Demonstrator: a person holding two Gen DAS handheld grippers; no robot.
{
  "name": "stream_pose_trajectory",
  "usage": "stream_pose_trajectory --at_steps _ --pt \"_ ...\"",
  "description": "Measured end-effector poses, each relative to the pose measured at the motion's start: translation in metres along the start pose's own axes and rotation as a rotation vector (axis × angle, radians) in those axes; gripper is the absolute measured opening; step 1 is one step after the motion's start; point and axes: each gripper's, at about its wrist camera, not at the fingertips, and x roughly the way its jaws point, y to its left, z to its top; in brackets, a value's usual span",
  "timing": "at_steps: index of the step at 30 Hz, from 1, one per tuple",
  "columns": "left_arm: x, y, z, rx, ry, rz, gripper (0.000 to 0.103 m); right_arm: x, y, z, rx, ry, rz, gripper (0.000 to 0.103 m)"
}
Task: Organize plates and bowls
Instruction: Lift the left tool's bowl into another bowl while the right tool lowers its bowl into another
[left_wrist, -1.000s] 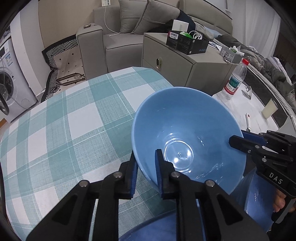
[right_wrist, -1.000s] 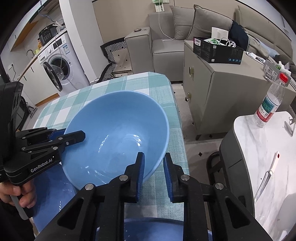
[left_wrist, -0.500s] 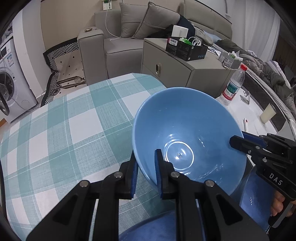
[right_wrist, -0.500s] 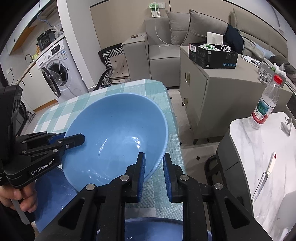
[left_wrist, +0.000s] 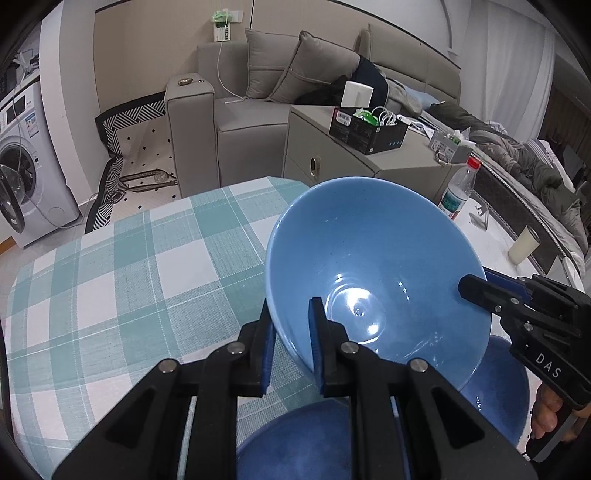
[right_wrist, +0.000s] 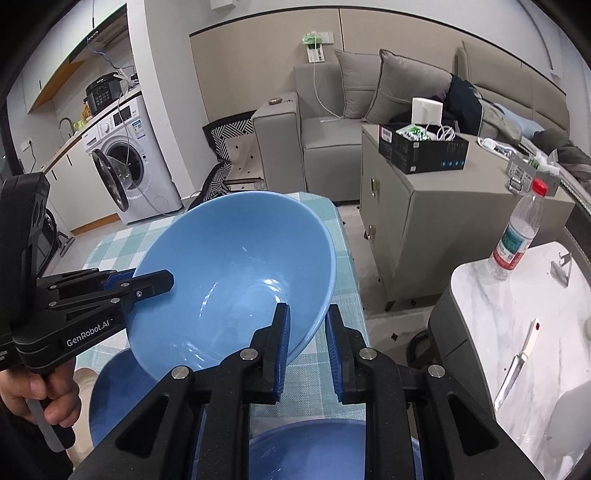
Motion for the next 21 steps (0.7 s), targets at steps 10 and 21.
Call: stream_pose_trajectory --at_steps 10,21 --pt "-0.032 0.005 -0.008 -0.008 -0.047 0.004 0.015 -0.039 0.023 -0.001 -0.01 -0.063 -0.001 0.019" --pt "-0.06 0.015 -0.03 -0.04 -0.068 0.019 0.015 -0.068 0.055 -0.012 -0.045 -0.111 0.006 0.02"
